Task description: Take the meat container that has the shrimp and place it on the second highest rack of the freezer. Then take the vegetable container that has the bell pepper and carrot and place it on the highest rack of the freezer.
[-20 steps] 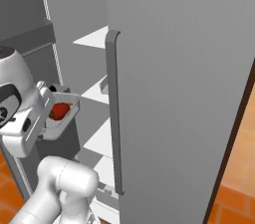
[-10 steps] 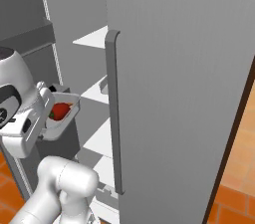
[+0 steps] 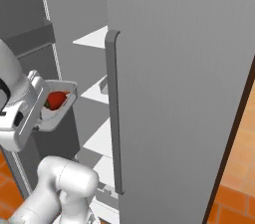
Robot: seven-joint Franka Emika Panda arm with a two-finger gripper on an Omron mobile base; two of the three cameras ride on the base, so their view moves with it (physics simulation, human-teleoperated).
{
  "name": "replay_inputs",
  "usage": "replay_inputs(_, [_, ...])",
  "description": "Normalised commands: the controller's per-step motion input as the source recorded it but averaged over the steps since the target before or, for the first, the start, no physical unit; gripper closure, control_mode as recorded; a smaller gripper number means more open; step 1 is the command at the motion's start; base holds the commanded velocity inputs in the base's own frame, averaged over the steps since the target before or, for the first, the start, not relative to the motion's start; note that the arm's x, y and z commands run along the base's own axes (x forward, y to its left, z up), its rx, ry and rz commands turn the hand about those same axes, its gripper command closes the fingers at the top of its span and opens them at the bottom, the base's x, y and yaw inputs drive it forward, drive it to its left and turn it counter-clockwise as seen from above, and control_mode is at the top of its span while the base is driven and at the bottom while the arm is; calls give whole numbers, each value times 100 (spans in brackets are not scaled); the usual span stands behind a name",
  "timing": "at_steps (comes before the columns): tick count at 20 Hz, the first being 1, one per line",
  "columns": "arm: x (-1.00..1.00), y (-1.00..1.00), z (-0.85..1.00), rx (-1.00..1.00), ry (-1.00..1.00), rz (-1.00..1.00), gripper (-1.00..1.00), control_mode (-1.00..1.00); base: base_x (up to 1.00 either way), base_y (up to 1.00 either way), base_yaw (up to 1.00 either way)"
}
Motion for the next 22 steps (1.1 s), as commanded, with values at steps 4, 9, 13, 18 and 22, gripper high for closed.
replay_inputs(4, [0,0,68,0,-10,-1,100,-100,0,0,0])
replay_inputs(9, [8,3,37,0,-13,-6,100,-100,0,0,0])
replay_inputs(13, [1,0,24,0,-22,-3,100,-100,0,0,0])
replay_inputs(18, [19,0,19,0,-15,-5,100,-100,0,0,0])
replay_inputs(22, [47,0,25,0,-8,-7,100,-100,0,0,0])
